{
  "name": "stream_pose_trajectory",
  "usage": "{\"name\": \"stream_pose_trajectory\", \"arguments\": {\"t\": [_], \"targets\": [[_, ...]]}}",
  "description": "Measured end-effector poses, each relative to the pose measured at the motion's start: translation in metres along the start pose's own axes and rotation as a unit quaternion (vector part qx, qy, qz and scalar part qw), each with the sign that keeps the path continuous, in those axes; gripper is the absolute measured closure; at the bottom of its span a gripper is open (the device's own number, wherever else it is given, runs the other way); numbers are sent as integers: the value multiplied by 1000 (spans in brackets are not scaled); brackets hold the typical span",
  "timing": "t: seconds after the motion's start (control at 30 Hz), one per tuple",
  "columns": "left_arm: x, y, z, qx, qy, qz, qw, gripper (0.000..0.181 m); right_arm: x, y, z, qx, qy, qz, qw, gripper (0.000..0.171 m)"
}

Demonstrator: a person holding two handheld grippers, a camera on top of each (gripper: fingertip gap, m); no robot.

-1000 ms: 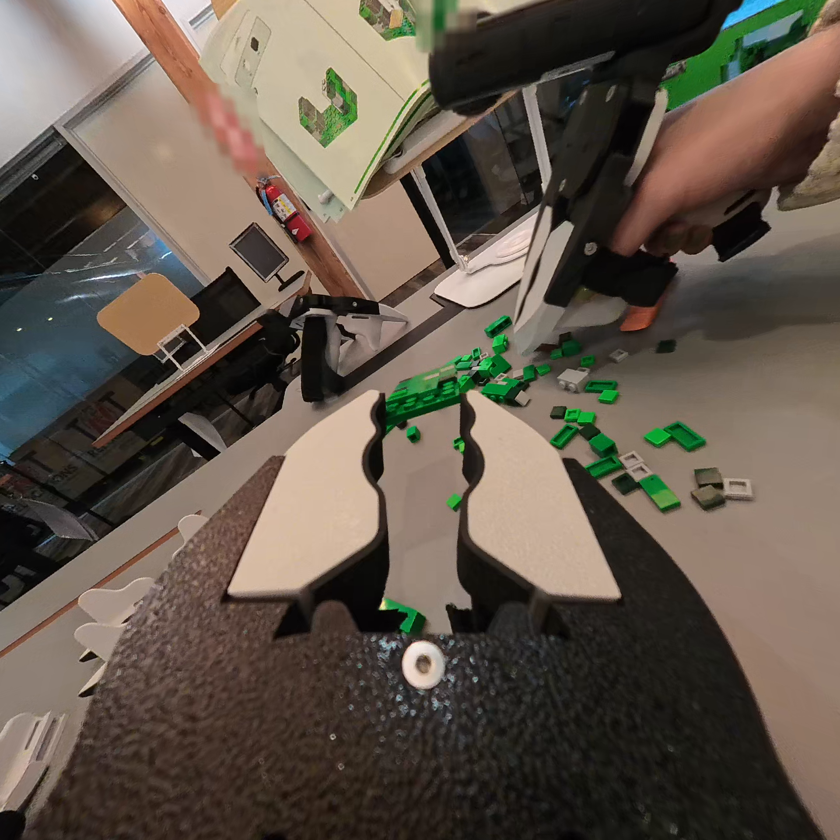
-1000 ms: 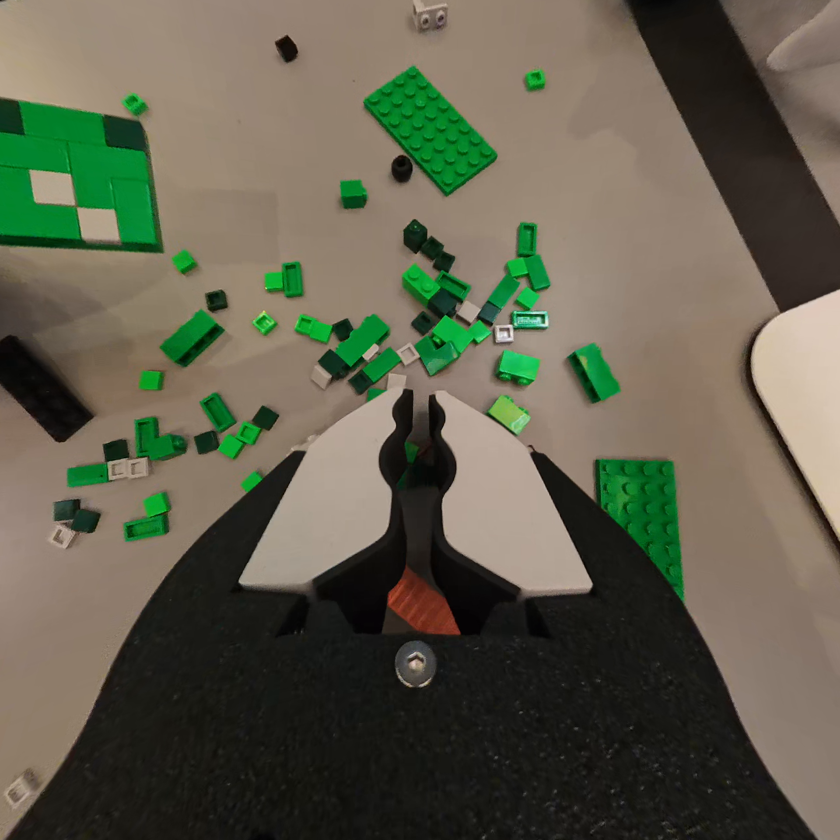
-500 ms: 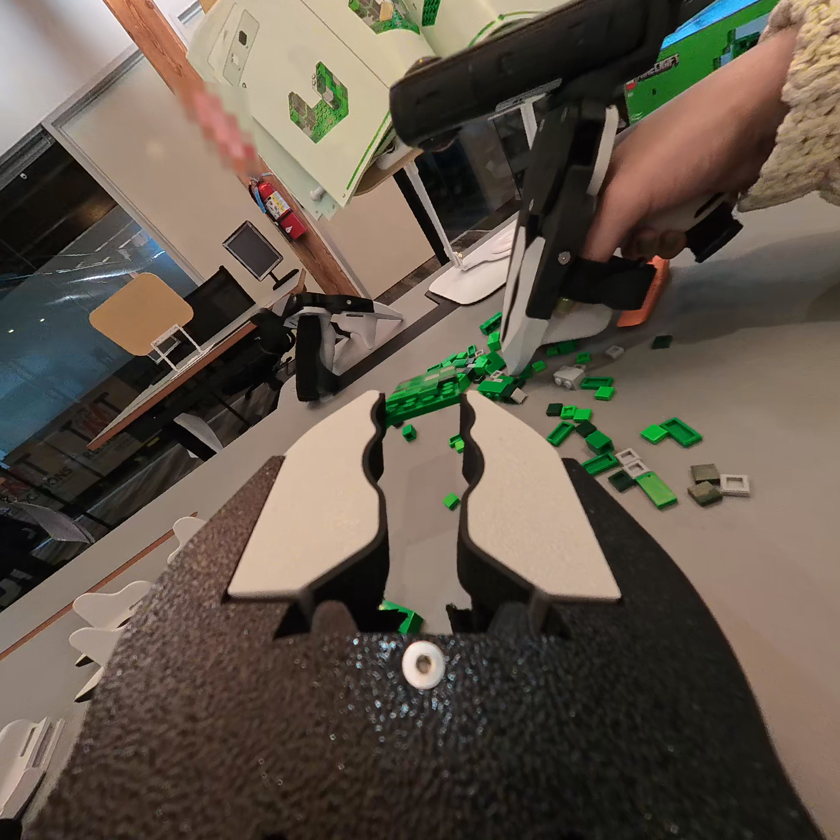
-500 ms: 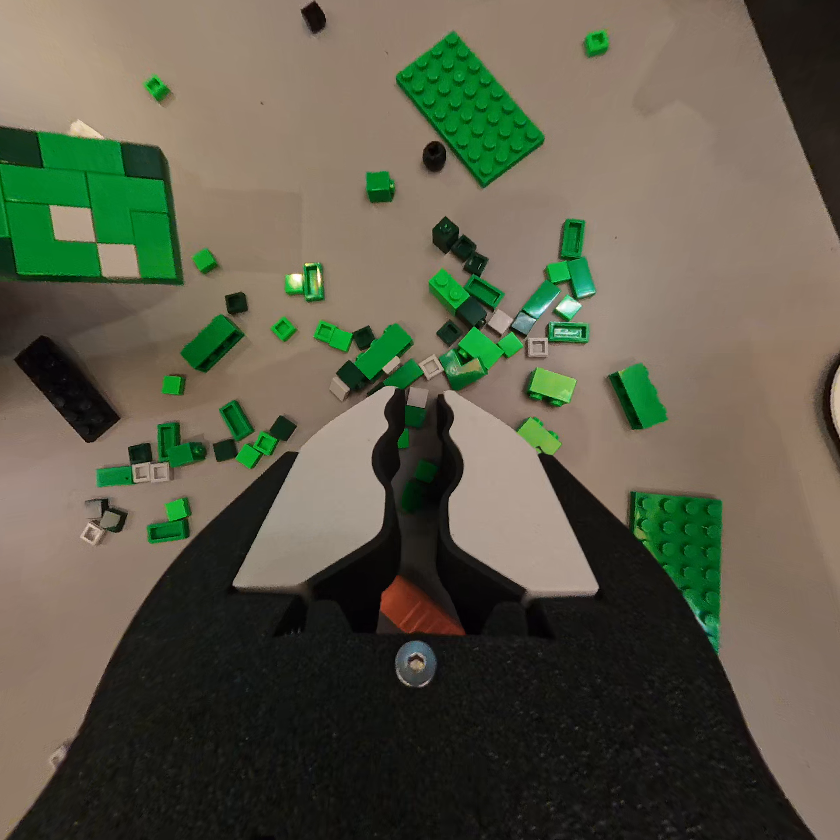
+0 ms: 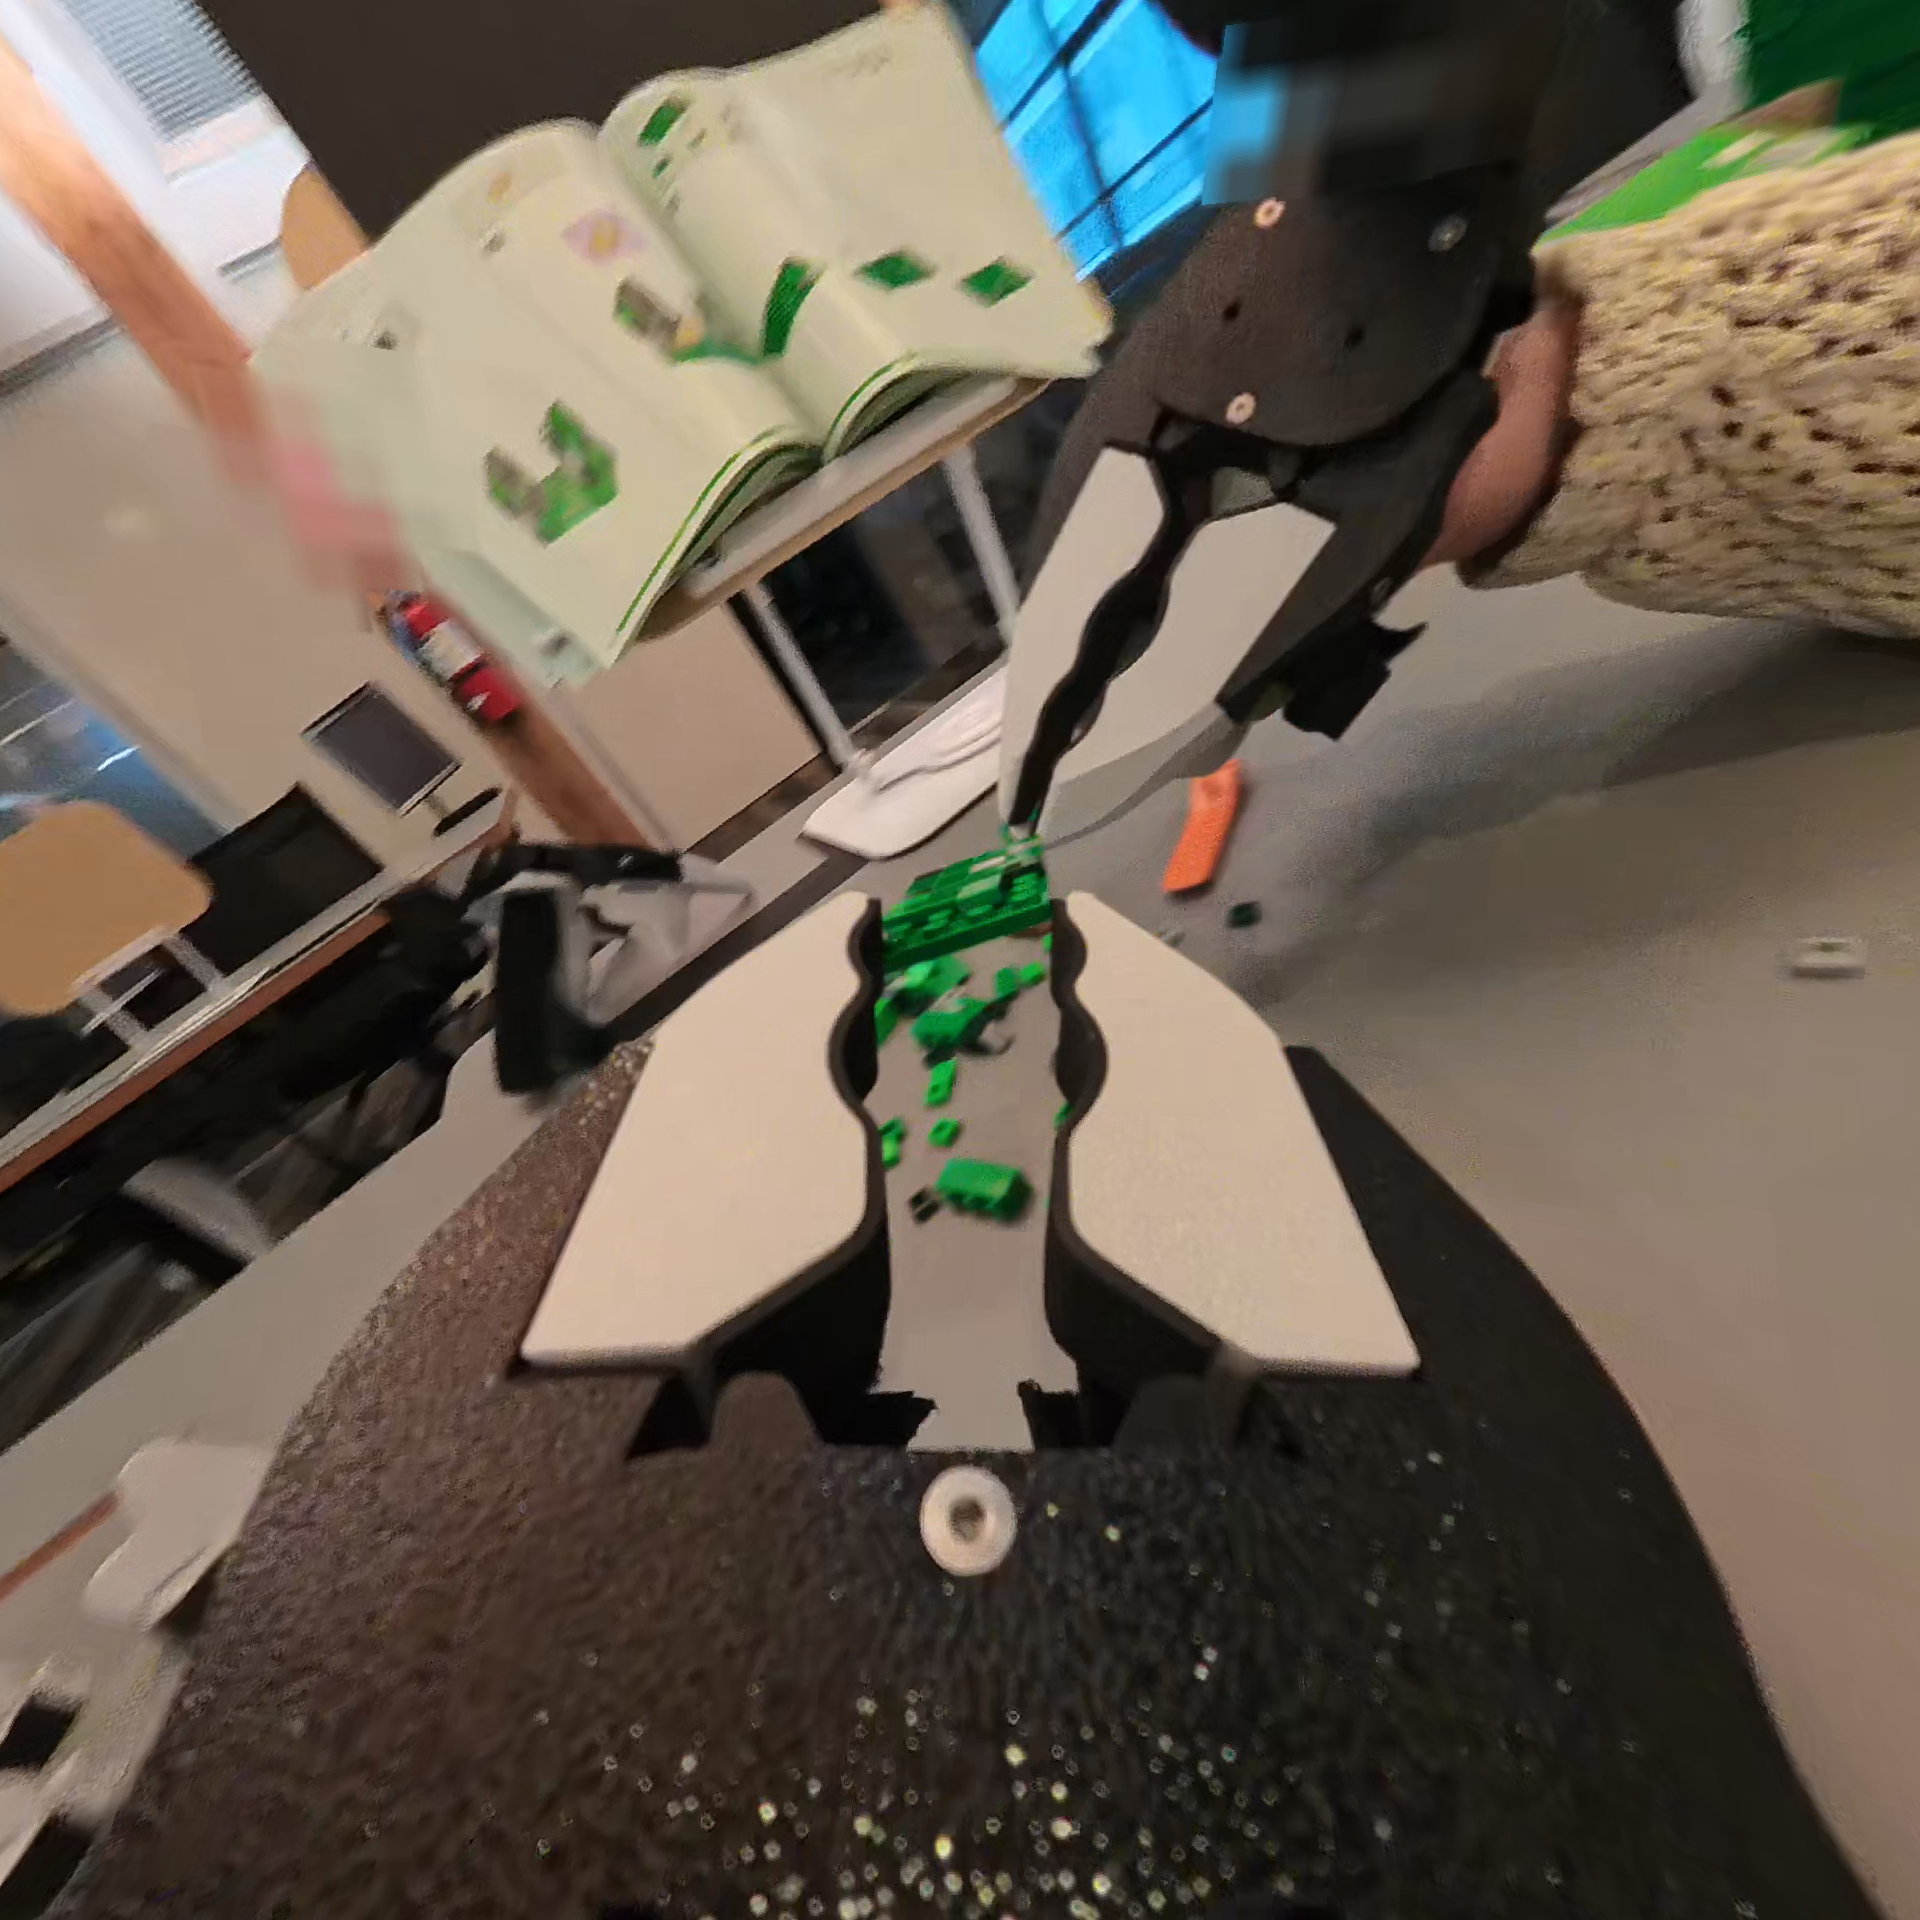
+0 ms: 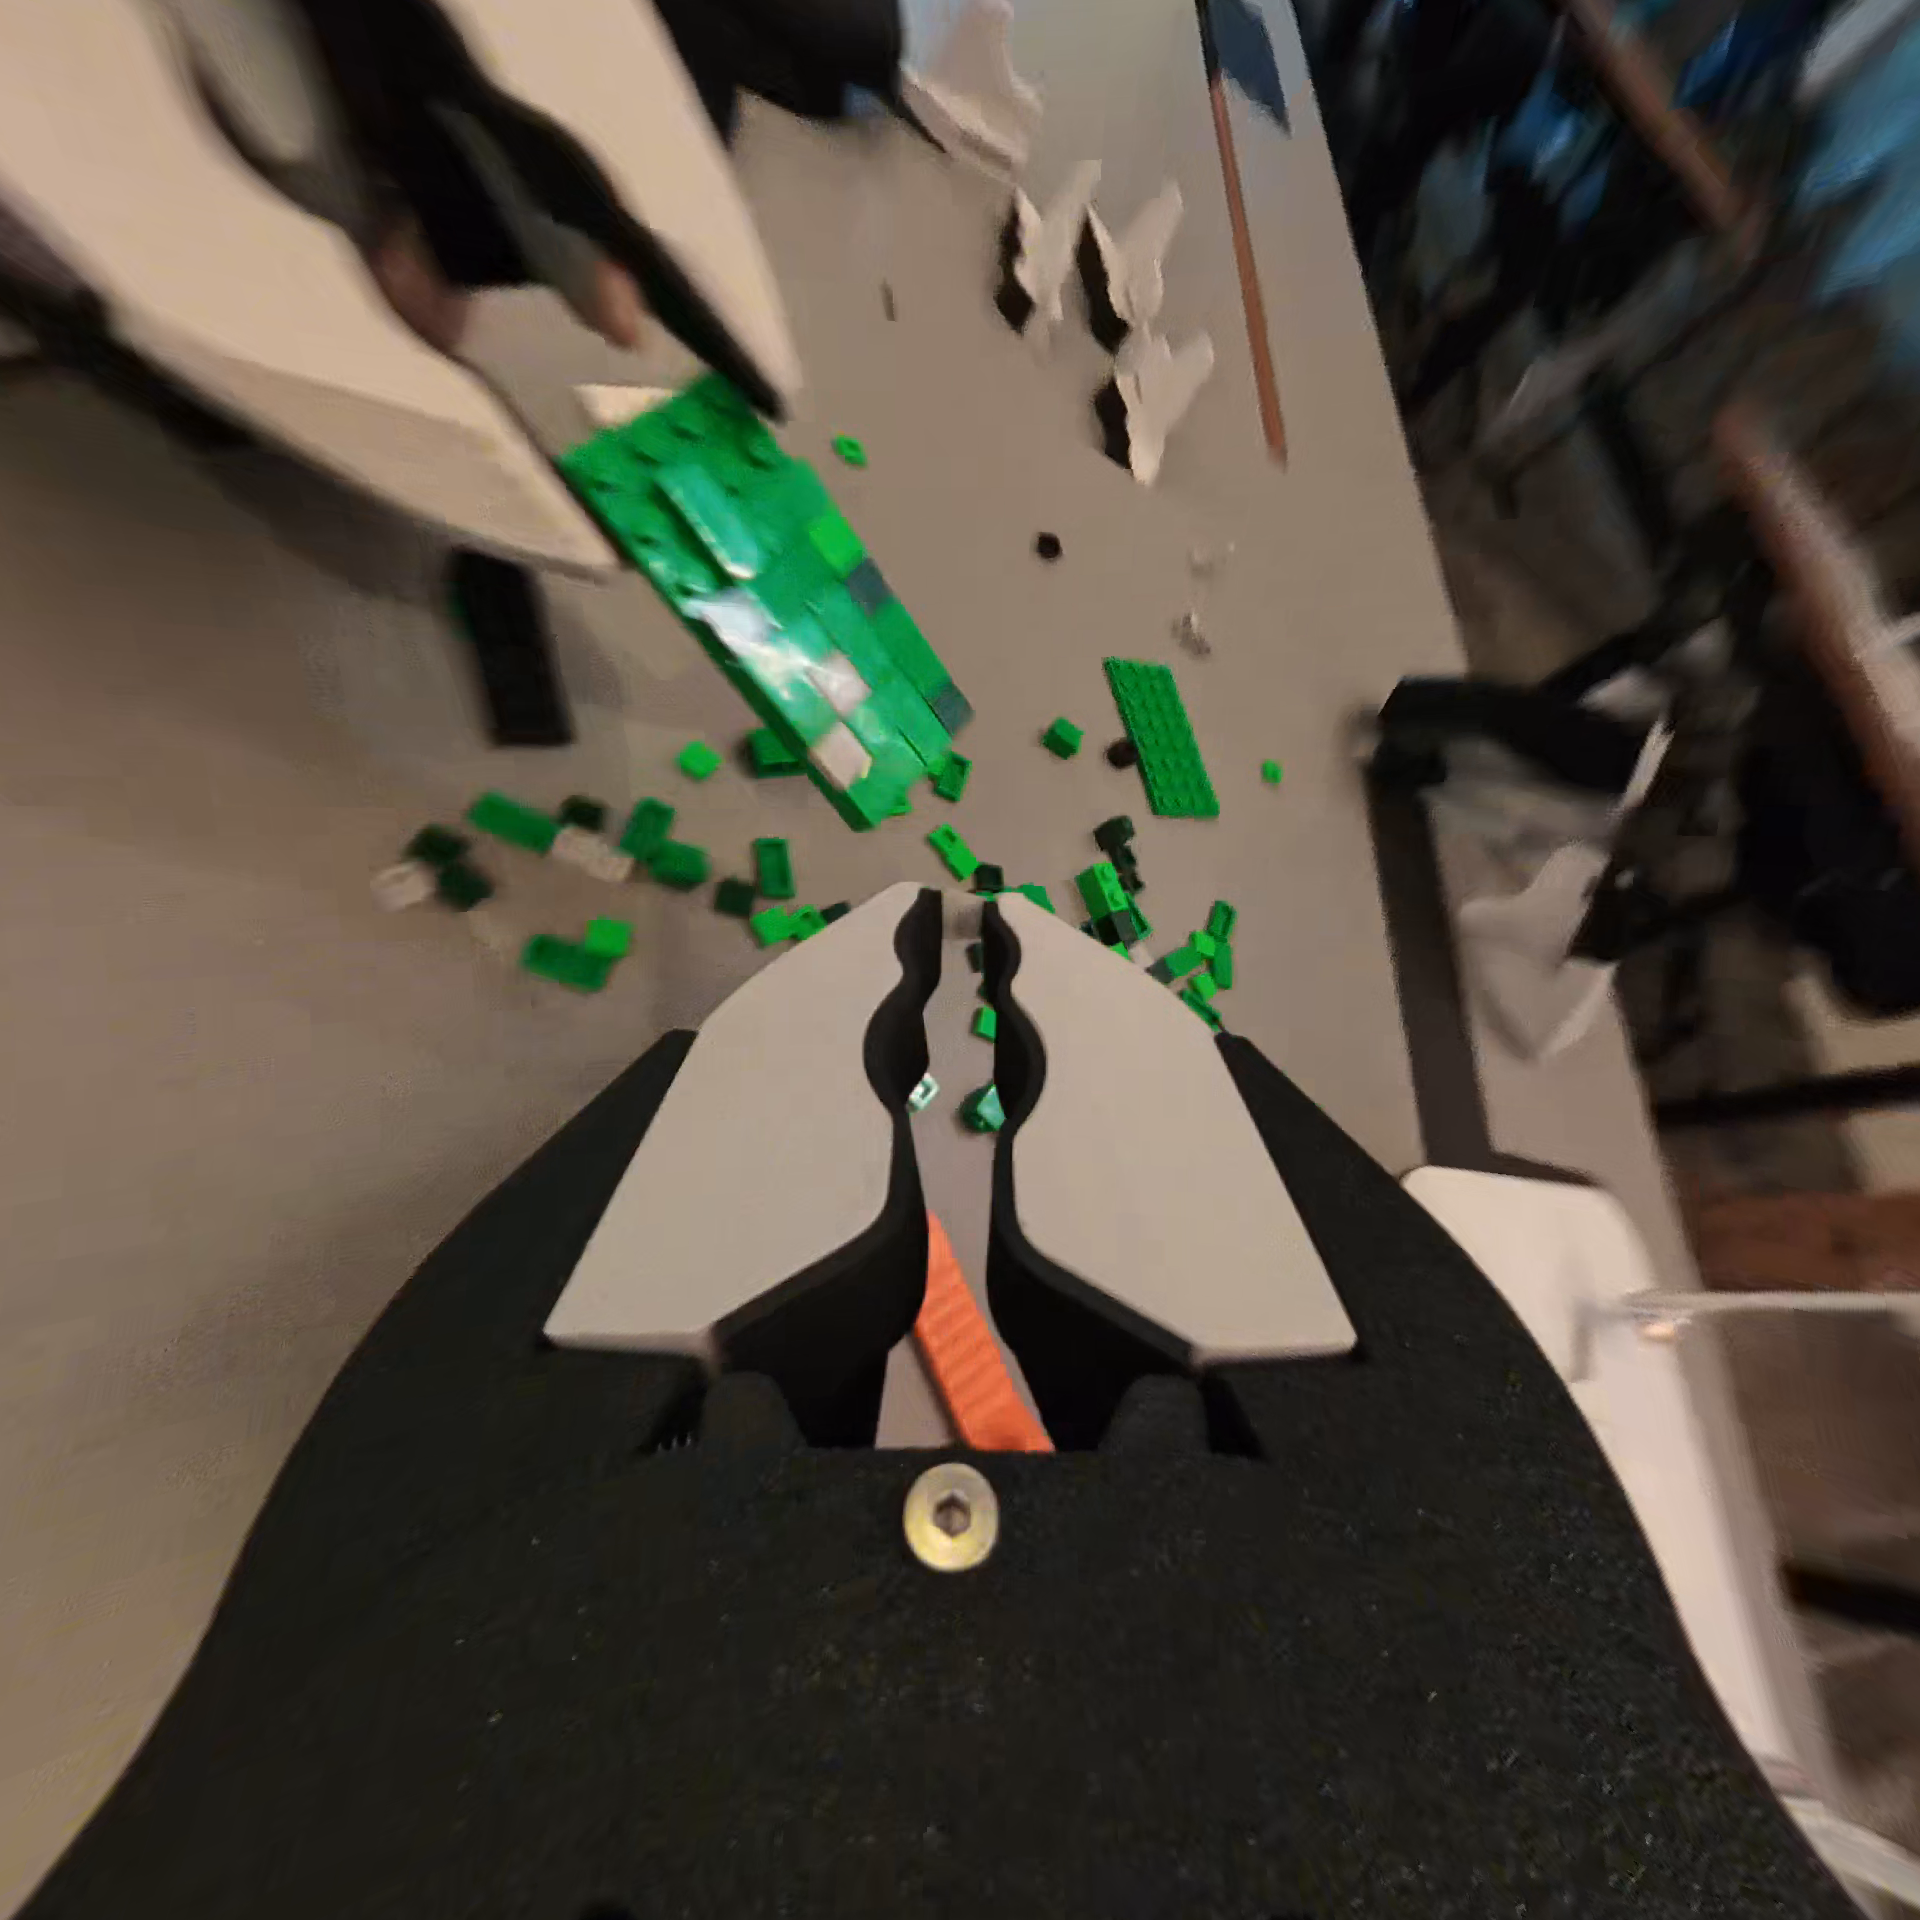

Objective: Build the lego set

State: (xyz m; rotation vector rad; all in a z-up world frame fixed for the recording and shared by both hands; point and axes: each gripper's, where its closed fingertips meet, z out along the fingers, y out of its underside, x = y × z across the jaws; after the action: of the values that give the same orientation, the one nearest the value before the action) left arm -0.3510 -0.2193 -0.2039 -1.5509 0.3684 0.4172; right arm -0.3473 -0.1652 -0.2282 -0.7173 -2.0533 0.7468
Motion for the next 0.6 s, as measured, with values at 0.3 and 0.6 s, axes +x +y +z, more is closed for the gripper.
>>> {"name": "stream_pose_trajectory", "arguments": {"t": [0.3,0.6], "targets": [[76,-41,-6,74,152,1,986,151,-58,-21,-92,26,-31,-74,996,164],[91,-62,-13,132,232,-117,957,152,-96,-46,-99,40,-170,-21,984,164]]}}
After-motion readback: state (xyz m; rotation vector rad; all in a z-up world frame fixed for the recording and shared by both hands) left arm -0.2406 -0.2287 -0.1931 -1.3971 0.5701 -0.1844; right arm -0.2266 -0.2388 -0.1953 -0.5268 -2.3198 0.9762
